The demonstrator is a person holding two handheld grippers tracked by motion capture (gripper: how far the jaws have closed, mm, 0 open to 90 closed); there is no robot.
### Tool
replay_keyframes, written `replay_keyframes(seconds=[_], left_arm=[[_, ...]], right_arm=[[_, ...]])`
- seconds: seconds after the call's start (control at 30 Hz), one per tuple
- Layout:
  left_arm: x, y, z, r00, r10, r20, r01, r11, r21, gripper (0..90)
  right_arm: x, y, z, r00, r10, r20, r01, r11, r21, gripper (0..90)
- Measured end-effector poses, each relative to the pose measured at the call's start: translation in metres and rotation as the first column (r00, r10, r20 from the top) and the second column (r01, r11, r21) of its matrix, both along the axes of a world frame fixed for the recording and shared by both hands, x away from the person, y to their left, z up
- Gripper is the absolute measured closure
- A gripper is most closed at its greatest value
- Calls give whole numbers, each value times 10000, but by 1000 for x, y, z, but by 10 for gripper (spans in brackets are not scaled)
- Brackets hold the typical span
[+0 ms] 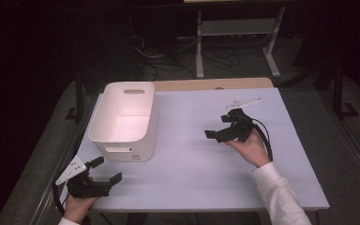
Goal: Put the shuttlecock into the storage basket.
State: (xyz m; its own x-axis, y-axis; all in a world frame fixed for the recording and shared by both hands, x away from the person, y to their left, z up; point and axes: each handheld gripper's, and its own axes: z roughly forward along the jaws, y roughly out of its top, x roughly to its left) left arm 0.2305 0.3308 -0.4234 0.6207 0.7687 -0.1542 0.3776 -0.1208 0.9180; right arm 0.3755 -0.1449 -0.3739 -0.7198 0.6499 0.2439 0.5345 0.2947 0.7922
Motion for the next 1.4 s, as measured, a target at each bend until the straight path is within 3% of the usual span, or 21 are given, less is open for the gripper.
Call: replay_keyframes(seconds=[0.8,1.03,1.4], left_arm=[[0,0,0,10000,35,-21,-35,10000,-40,0],[-1,-1,0,10000,36,-22,-36,10000,-48,0],[-1,-1,0,10000,35,-11,-35,10000,-55,0]], right_arm=[[-15,-36,-18,9962,-644,594,643,9979,30,0],[-19,-42,-22,9960,-786,430,782,9969,123,0],[-26,-58,-29,9941,-920,576,914,9957,128,0]])
